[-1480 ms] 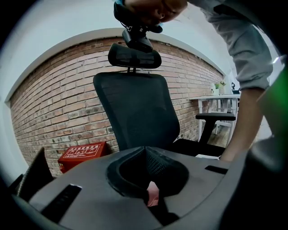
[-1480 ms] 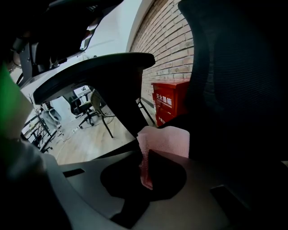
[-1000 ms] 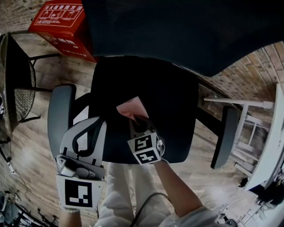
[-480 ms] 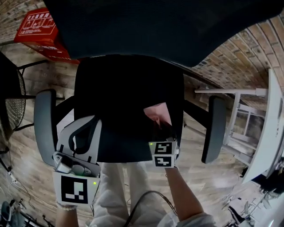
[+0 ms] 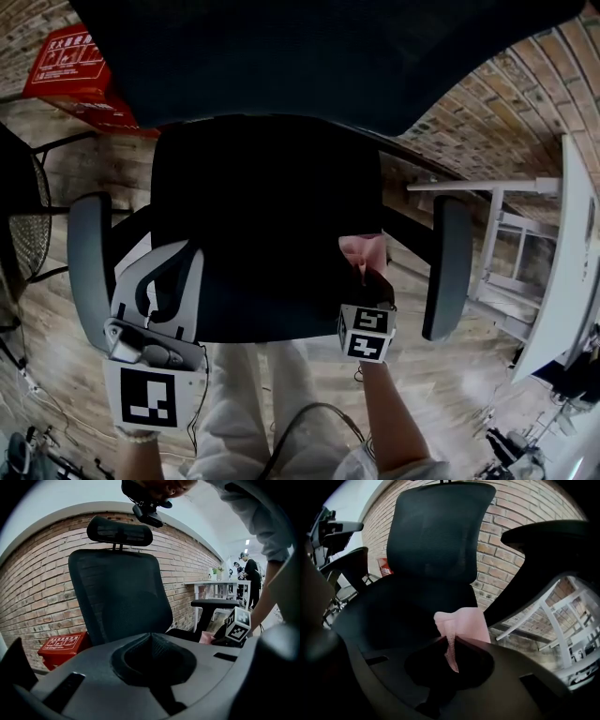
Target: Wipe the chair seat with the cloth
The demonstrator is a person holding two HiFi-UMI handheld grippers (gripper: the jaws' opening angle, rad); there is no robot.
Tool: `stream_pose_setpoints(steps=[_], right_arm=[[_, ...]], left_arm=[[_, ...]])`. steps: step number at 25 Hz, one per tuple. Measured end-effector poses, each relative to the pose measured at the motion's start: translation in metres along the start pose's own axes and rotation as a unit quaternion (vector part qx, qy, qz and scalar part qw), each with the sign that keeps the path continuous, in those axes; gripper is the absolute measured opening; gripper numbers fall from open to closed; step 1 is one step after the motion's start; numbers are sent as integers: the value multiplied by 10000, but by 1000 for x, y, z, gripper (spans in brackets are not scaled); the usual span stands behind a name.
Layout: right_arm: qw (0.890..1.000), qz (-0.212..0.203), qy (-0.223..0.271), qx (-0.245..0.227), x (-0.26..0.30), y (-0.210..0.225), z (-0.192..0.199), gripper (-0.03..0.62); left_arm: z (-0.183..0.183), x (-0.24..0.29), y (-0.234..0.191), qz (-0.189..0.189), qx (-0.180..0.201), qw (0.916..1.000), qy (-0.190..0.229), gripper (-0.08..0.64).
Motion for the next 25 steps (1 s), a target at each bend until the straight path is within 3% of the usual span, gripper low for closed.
stream_pose_setpoints(steps=[8,13,22,25], right_arm=[[9983,-570,-126,81,5,-56,10,55],[9916,-1247,-222,-266,5,-115,17,55],[9593,-2559,-326,-1152,-14,-239,39,55],[9421,-2999,-349,-1461,-24,-279,46,55]], left_arm=[[19,-26,-8,-208,-92,9995,-213,18],[32,-46,-13,-477,-373,9975,-352,18],[46,-83,-20,-709,-427,9953,-506,18],[49,-89,-27,-777,-413,9949,-488,18]])
Point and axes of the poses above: the fingertips, and each gripper's own axes: x forward along the fingers, y to its right, z out of its underside, the point moved 5 cm from there along -x, backward along the fingers, and after that the axes turned 14 degrees about x, right-handed, at the moved point
